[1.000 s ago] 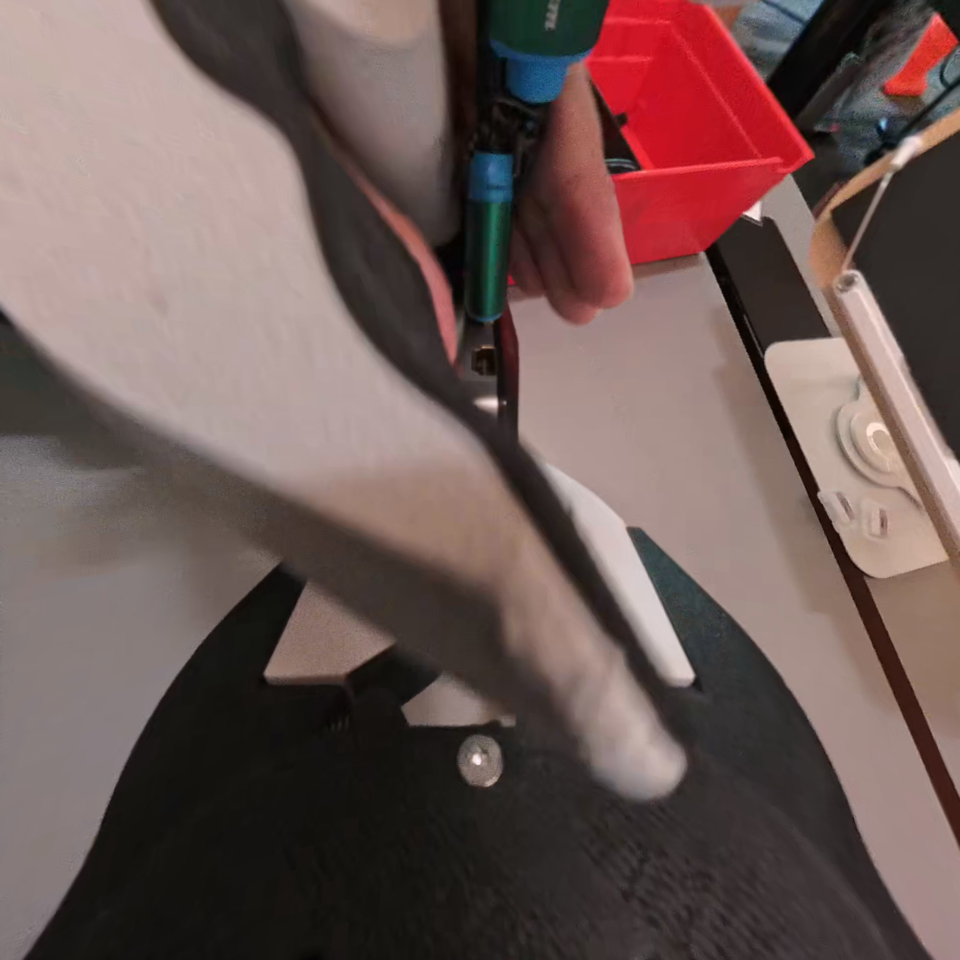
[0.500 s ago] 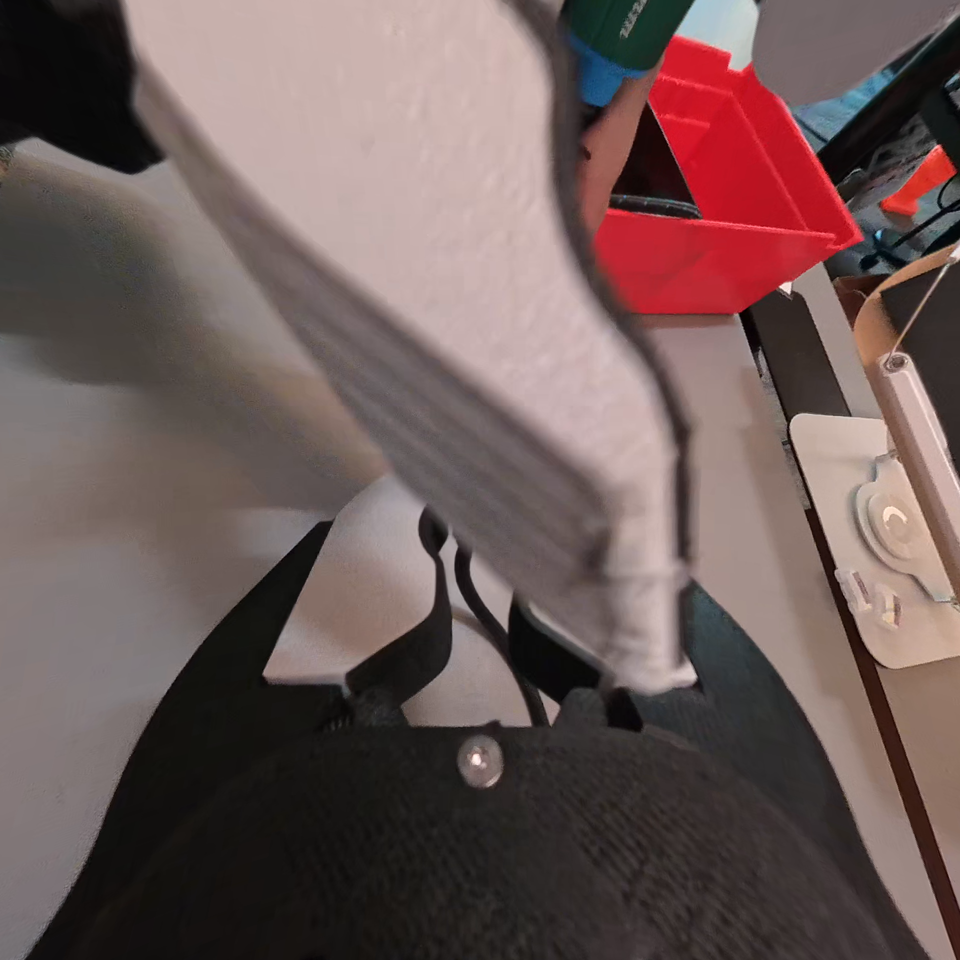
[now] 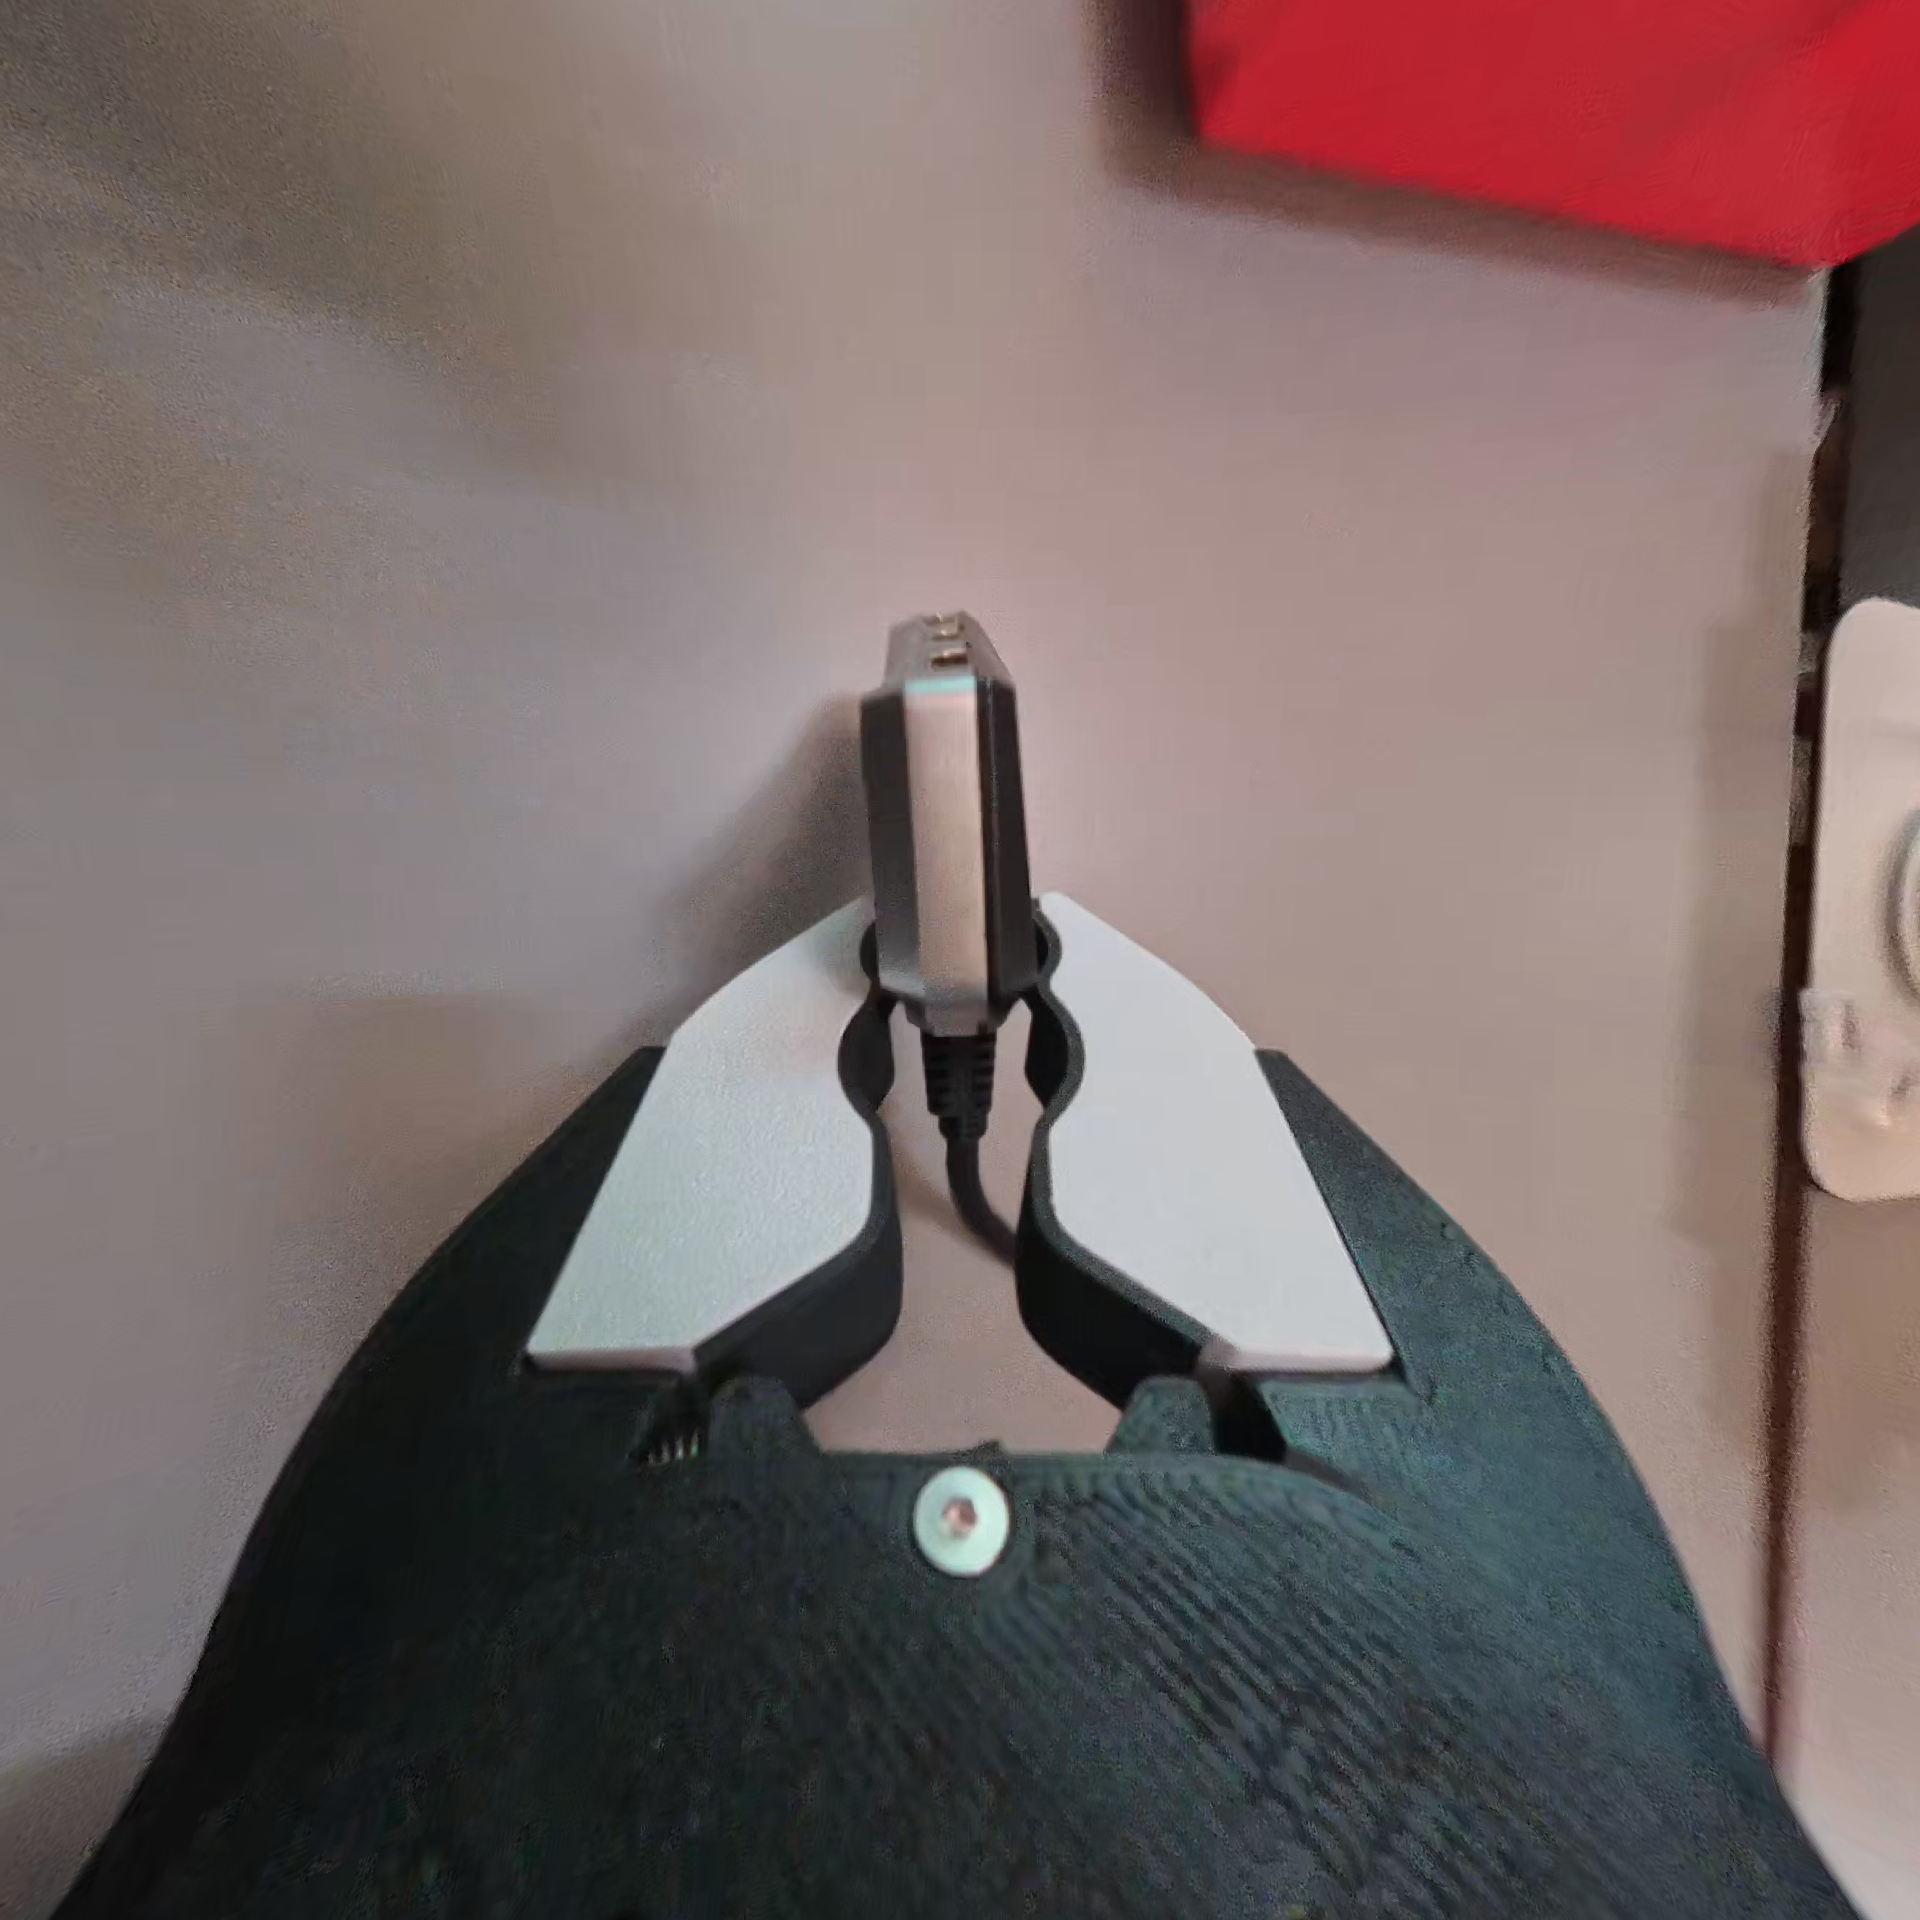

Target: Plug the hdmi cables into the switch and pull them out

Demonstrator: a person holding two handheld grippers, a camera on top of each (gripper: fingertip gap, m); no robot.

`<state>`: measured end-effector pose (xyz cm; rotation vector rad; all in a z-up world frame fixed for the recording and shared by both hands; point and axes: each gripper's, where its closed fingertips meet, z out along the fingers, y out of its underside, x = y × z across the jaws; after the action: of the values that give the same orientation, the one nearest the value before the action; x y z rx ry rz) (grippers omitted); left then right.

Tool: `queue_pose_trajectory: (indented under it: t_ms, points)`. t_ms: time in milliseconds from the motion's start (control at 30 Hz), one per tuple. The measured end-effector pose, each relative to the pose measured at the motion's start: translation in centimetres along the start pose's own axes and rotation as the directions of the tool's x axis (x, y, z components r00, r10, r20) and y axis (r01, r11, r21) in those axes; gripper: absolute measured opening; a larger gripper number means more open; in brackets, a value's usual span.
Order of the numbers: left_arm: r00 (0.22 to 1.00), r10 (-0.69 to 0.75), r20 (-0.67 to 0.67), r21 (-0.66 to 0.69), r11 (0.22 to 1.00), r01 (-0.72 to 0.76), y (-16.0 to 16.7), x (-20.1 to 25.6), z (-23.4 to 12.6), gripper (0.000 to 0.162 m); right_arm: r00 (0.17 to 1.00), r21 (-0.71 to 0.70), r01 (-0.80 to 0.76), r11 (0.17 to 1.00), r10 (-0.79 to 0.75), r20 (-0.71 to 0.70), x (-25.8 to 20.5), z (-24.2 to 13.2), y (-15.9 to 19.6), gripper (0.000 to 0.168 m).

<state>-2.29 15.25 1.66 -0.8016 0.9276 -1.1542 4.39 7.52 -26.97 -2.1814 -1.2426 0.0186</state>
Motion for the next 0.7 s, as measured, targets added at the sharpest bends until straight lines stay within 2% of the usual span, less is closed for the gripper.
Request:
queue_pose_trajectory:
  t_ms: [33, 100, 167, 233, 300, 433, 500, 567, 633, 700]
  points:
    - [1.0, 0.001, -0.013, -0.002, 1.0, -0.001, -0.3, -0.6, 0.1, 0.128, 0.999, 0.075, -0.052, 0.996, 0.053, -0.009, 0.6, -0.2, -1.2, 0.023]
    - [0.988, 0.094, 0.123, -0.046, 0.995, -0.089, -0.3, -3.1, -0.2, 0.111, 0.99, 0.186, -0.115, 0.976, 0.127, -0.056, 2.7, -1.2, -2.6, 0.022]
    - [0.979, 0.155, 0.13, -0.149, 0.98, -0.135, 0.7, -4.7, -1.0, 0.118, 0.973, 0.269, -0.142, 0.953, 0.184, -0.138, 4.8, -2.6, -2.9, 0.022]
    - [0.981, 0.093, 0.17, -0.261, 0.964, -0.046, 2.6, -7.5, -2.0, 0.12, 0.962, 0.391, -0.159, 0.906, 0.231, -0.145, 5.8, -4.8, -3.6, 0.022]
    - [0.97, 0.003, 0.243, -0.306, 0.949, 0.073, 5.2, -10.7, -3.5, 0.117, 0.946, 0.532, -0.181, 0.827, 0.294, -0.134, 6.6, -7.1, -4.9, 0.023]
    - [0.9, -0.249, 0.358, -0.332, 0.867, 0.372, 12.1, -15.0, -6.7, 0.099, 0.927, 0.701, -0.111, 0.705, 0.328, -0.183, 8.2, -11.5, -7.5, 0.022]
    - [0.857, -0.394, 0.333, -0.391, 0.769, 0.505, 15.5, -14.7, -7.8, 0.097, 0.928, 0.767, -0.094, 0.635, 0.334, -0.163, 8.8, -13.2, -8.9, 0.022]
    - [0.797, -0.484, 0.362, -0.525, 0.6, 0.603, 19.0, -14.1, -9.3, 0.085, 0.929, 0.833, -0.088, 0.546, 0.348, -0.13, 9.5, -14.9, -10.5, 0.022]
    - [0.786, -0.491, 0.376, -0.665, 0.448, 0.598, 21.5, -13.4, -10.9, 0.084, 0.932, 0.871, -0.095, 0.482, 0.351, -0.092, 10.4, -15.9, -11.8, 0.023]
    - [0.813, -0.448, 0.371, -0.727, 0.405, 0.555, 22.1, -13.5, -11.8, 0.086, 0.935, 0.894, -0.086, 0.441, 0.346, -0.08, 11.2, -16.5, -13.0, 0.022]
